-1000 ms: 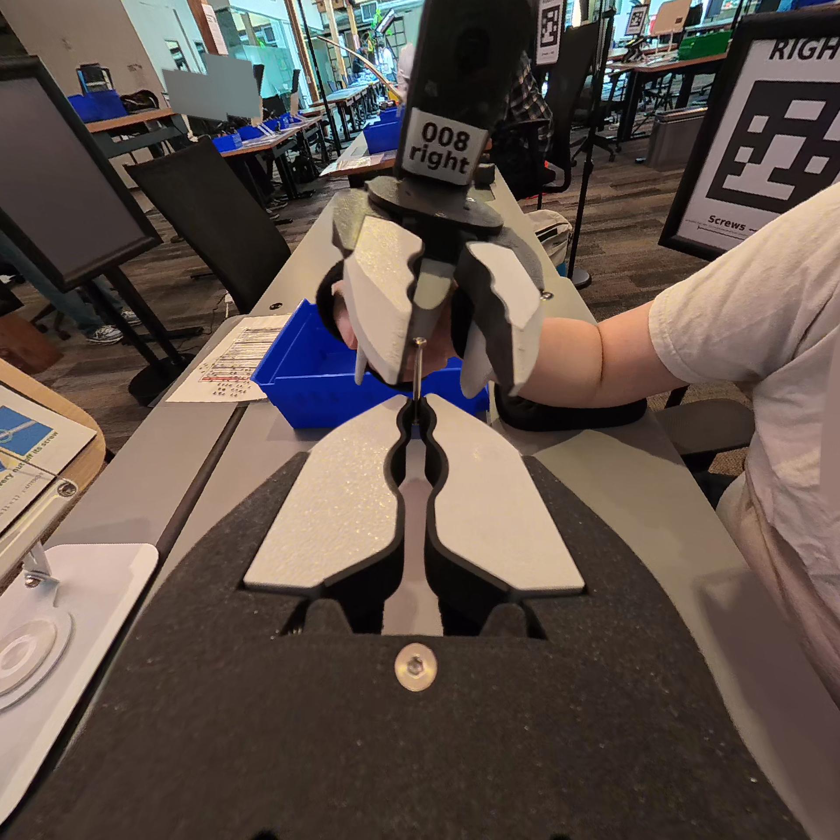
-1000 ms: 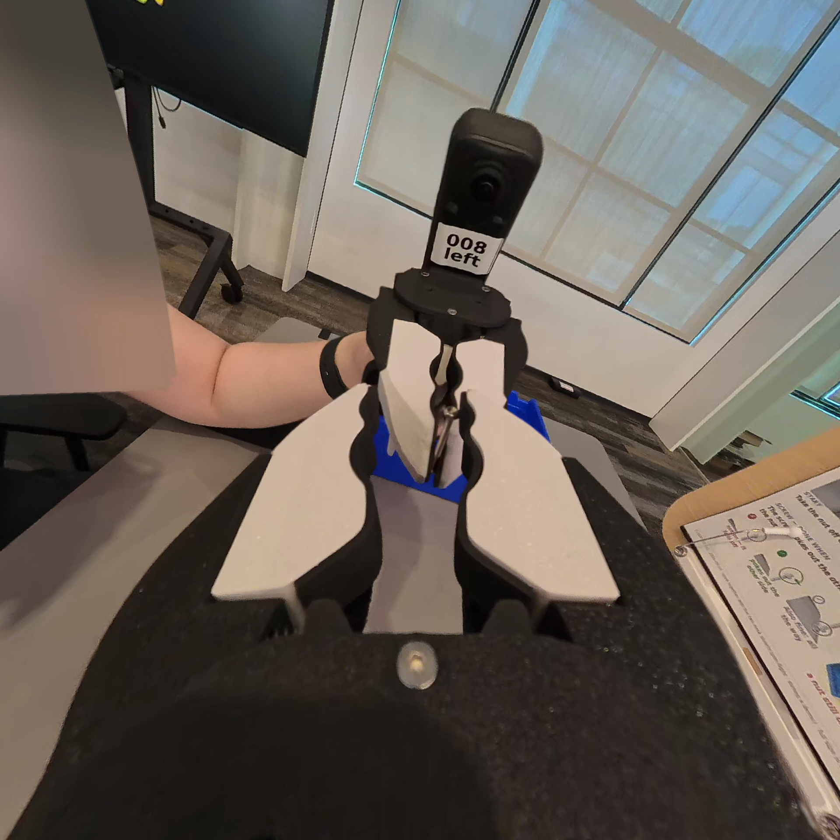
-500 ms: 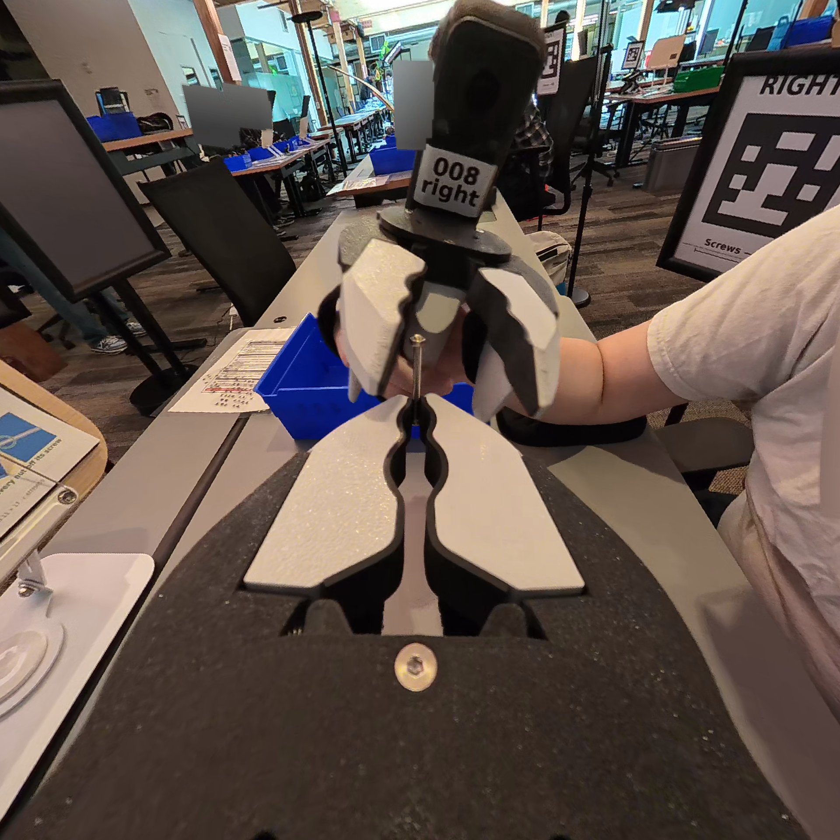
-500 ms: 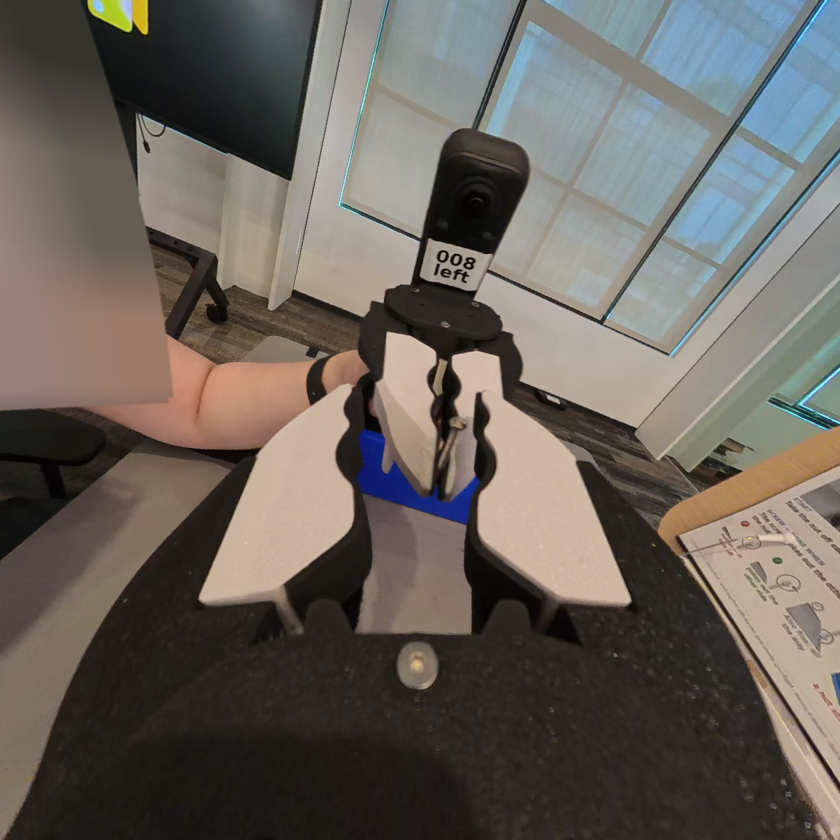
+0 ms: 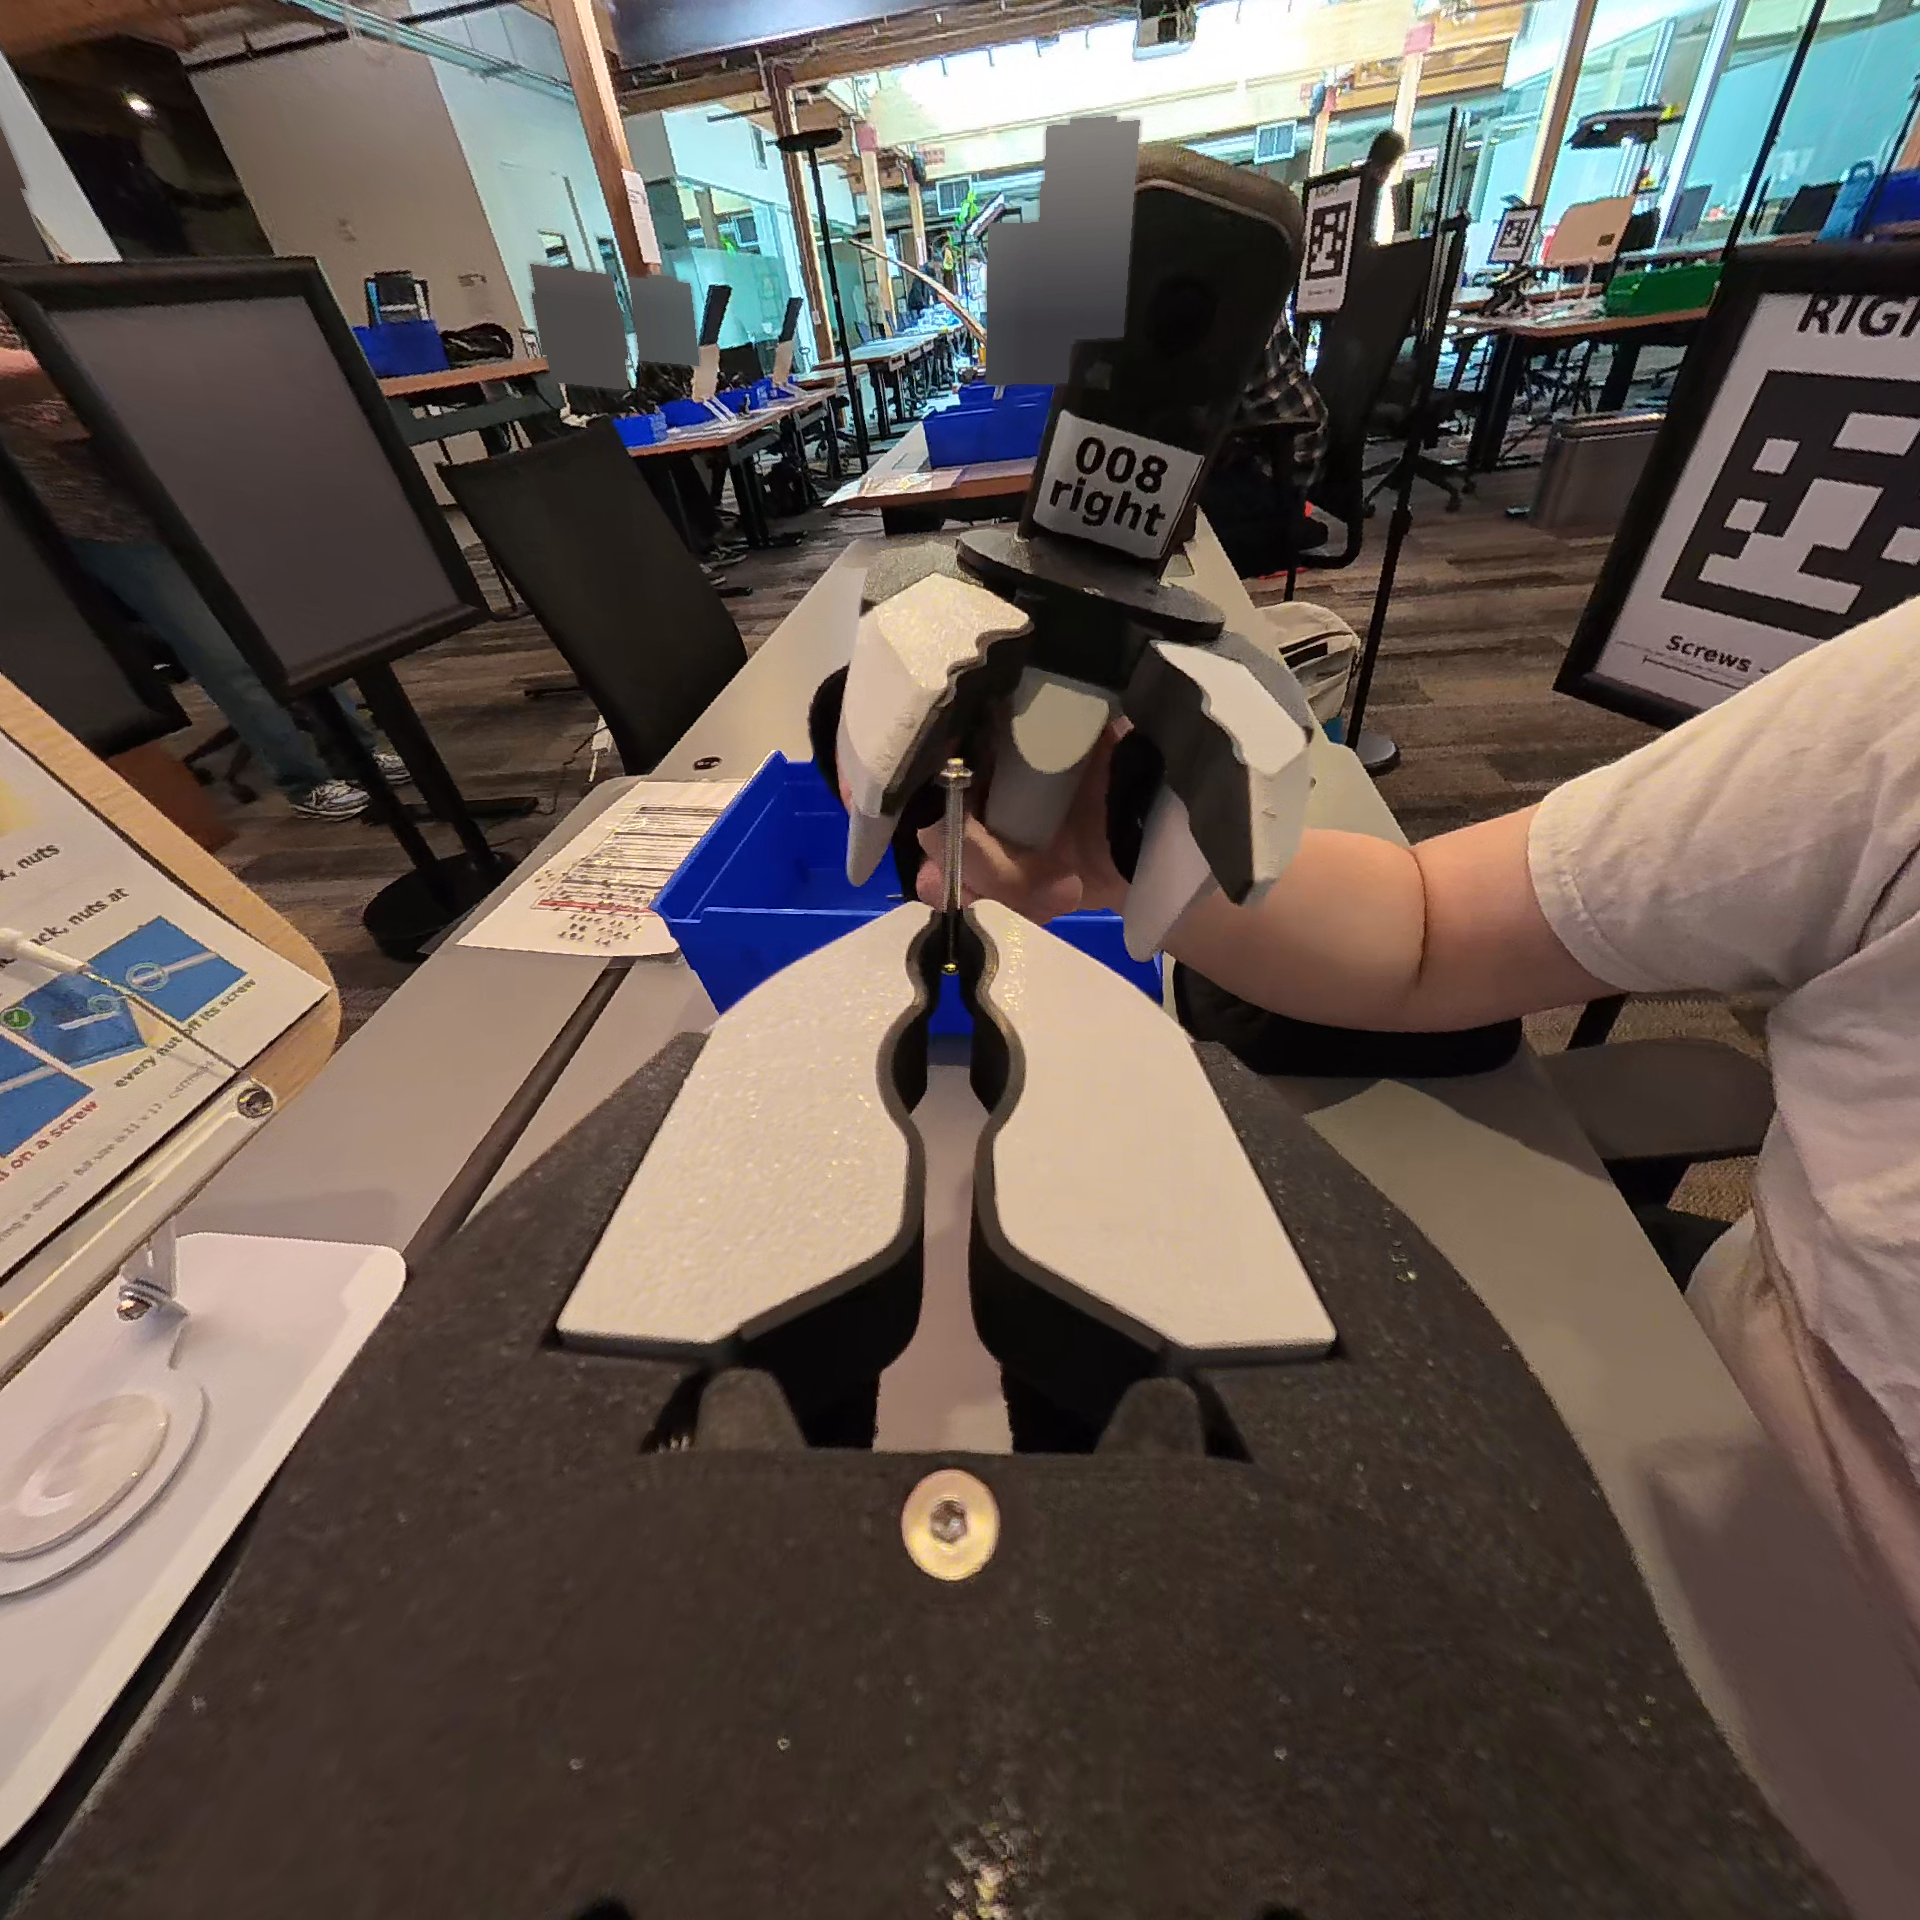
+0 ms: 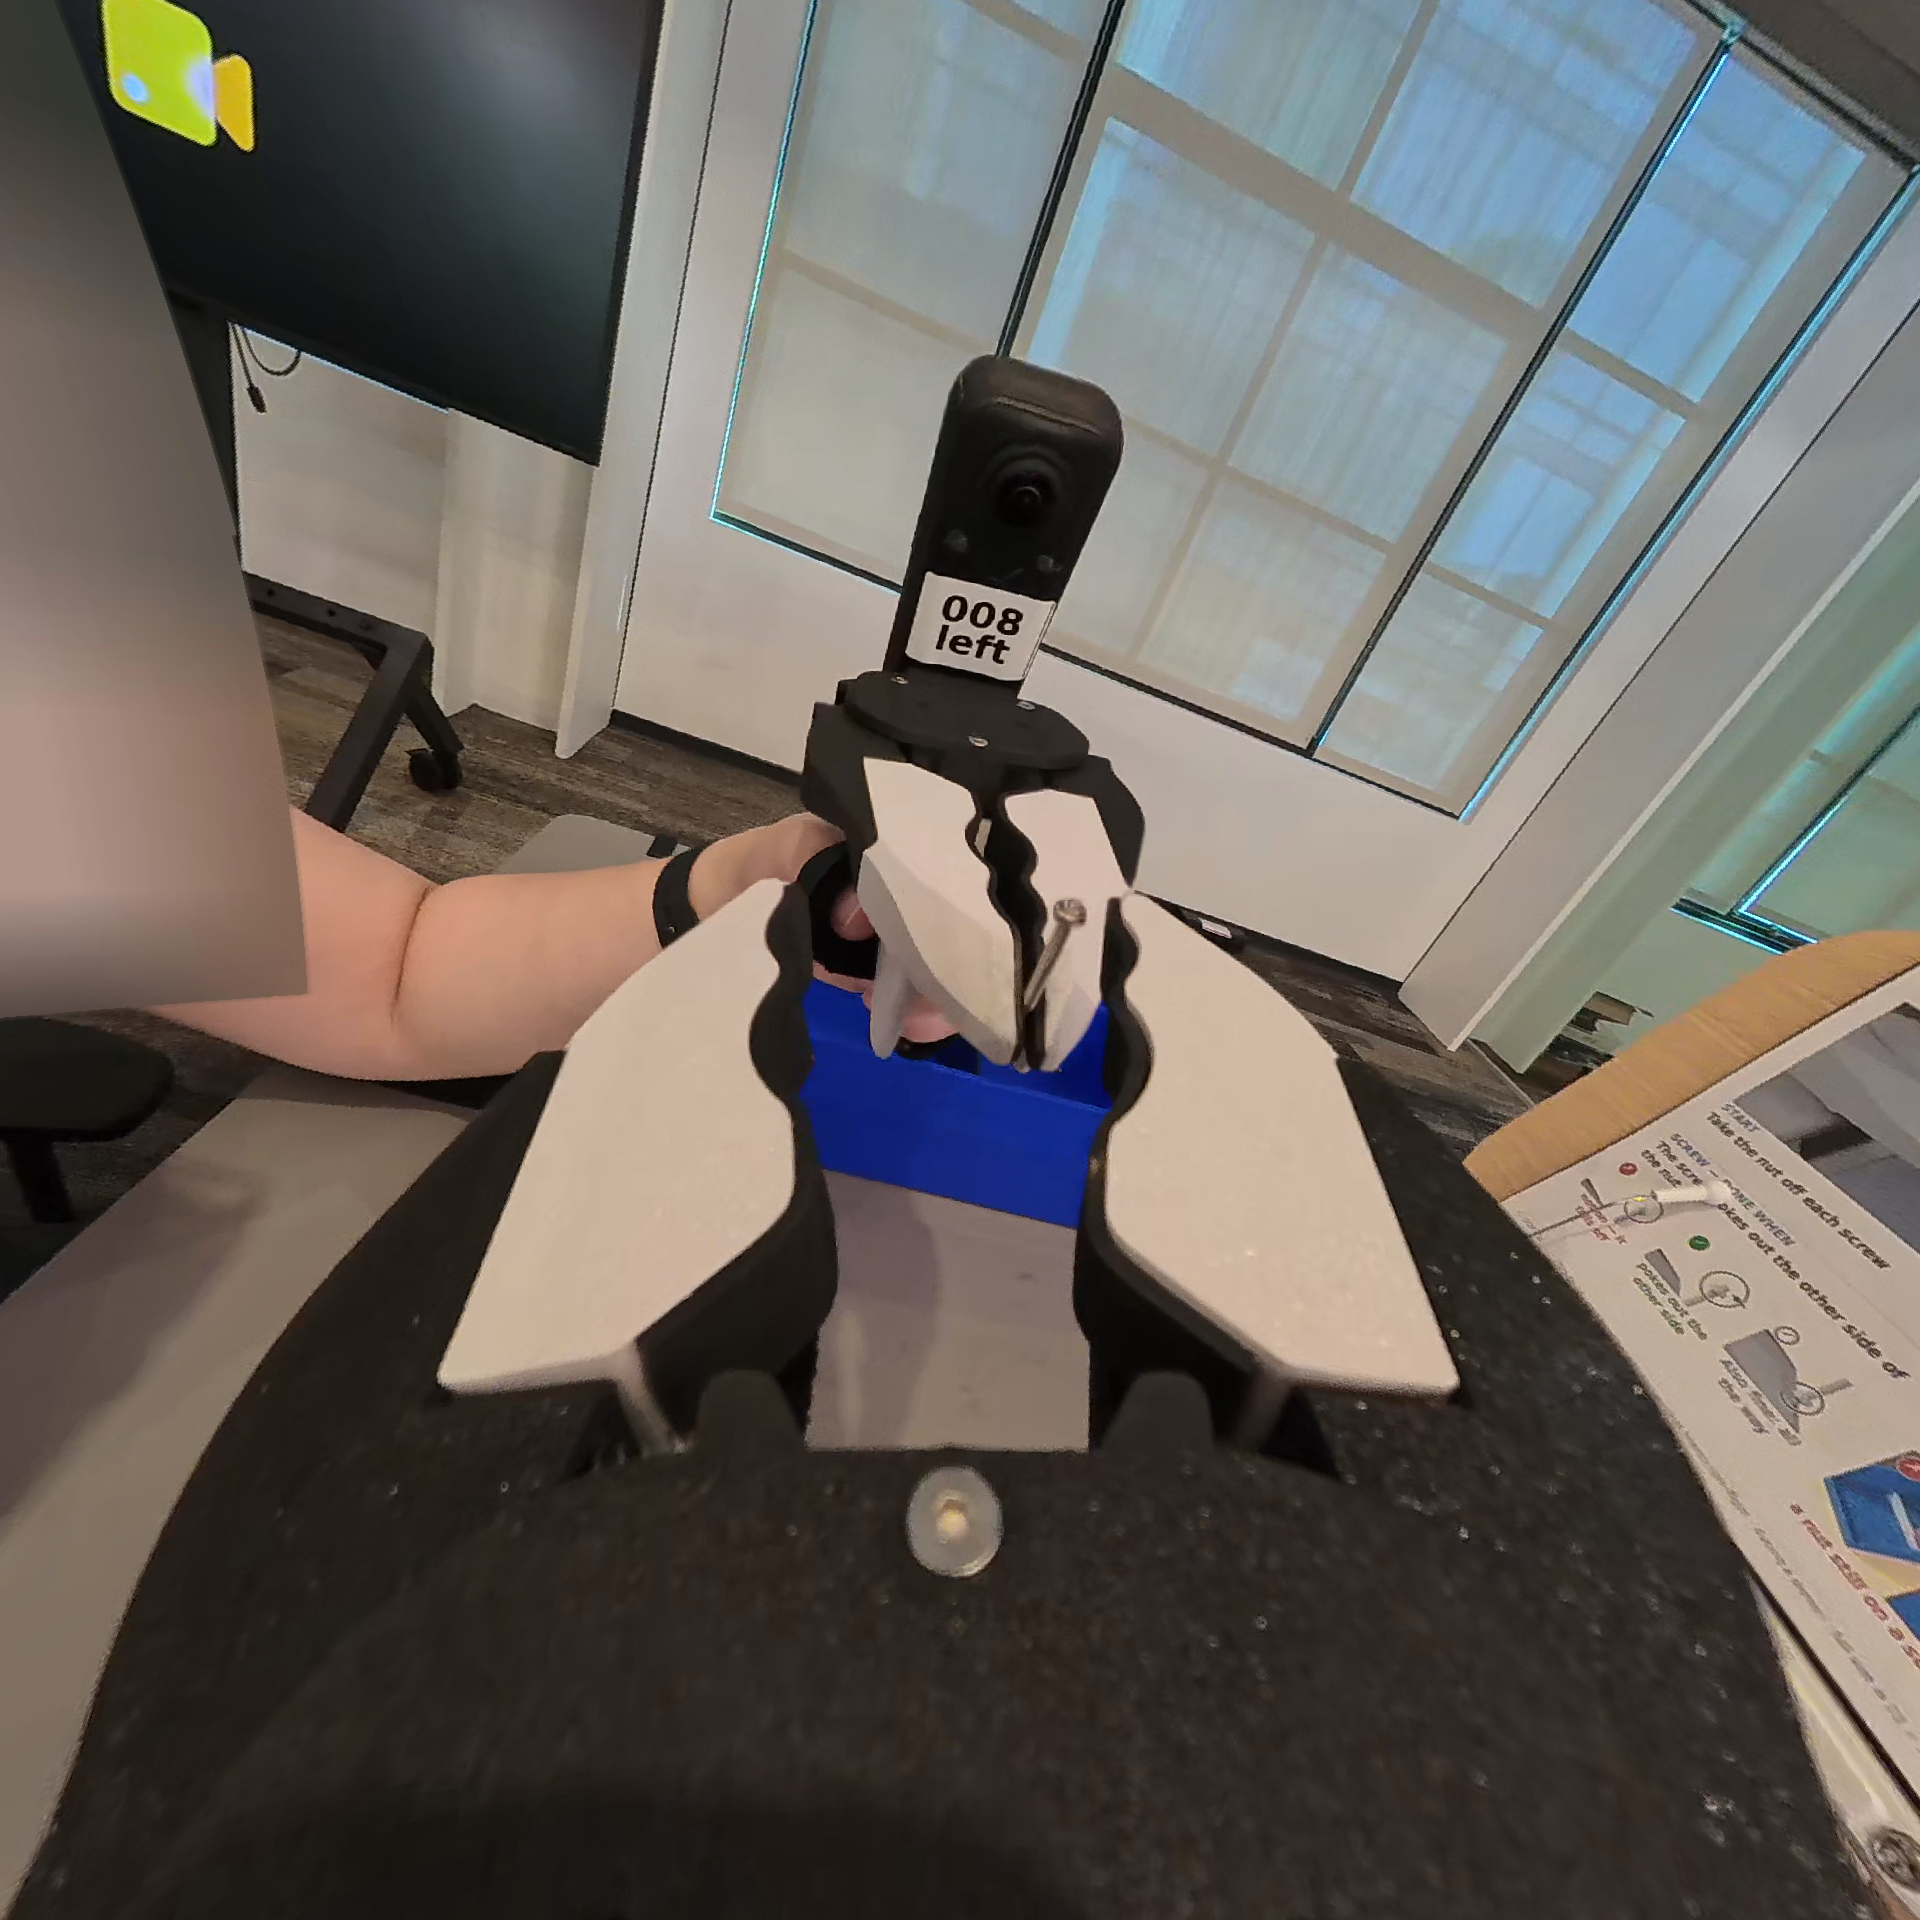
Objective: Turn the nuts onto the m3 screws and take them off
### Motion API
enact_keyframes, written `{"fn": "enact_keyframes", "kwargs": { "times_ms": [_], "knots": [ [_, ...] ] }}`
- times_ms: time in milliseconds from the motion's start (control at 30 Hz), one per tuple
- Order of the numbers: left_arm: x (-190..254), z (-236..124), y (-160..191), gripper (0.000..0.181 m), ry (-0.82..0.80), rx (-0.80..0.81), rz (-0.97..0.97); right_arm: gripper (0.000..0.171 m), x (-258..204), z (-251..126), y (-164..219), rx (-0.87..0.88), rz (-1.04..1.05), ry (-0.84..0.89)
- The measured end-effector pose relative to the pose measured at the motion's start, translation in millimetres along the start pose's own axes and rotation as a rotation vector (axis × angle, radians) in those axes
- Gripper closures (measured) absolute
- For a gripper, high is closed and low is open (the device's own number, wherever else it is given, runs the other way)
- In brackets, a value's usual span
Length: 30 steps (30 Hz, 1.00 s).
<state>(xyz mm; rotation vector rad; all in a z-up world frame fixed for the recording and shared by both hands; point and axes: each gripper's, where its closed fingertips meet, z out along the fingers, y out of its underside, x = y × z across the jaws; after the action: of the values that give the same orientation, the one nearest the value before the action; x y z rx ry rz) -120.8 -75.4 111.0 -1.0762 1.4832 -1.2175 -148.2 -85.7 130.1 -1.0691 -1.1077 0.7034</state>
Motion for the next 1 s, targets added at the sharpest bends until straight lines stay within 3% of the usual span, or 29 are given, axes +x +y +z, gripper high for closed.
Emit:
{"fn": "enact_keyframes", "kwargs": {
  "times_ms": [200,300,700,833,1000],
  "knots": [
    [-4,-1,-3,0.18,-0.027,0.016,0.0,0.113,-2,2,-1,0.004,-0.036,0.018],
    [-10,-8,-8,0.18,-0.055,0.047,-0.02,0.122,1,-4,-3,0.004,-0.018,0.012],
    [-6,1,-3,0.18,-0.032,0.035,-0.017,0.111,0,3,-2,0.016,0.003,0.026],
    [-13,-9,-9,0.18,-0.053,0.068,-0.05,0.12,4,-3,-5,0.034,0.03,0.02],
    [-2,0,-6,0.18,0.001,0.057,-0.042,0.112,7,2,-4,0.051,0.047,0.05]
  ]
}}
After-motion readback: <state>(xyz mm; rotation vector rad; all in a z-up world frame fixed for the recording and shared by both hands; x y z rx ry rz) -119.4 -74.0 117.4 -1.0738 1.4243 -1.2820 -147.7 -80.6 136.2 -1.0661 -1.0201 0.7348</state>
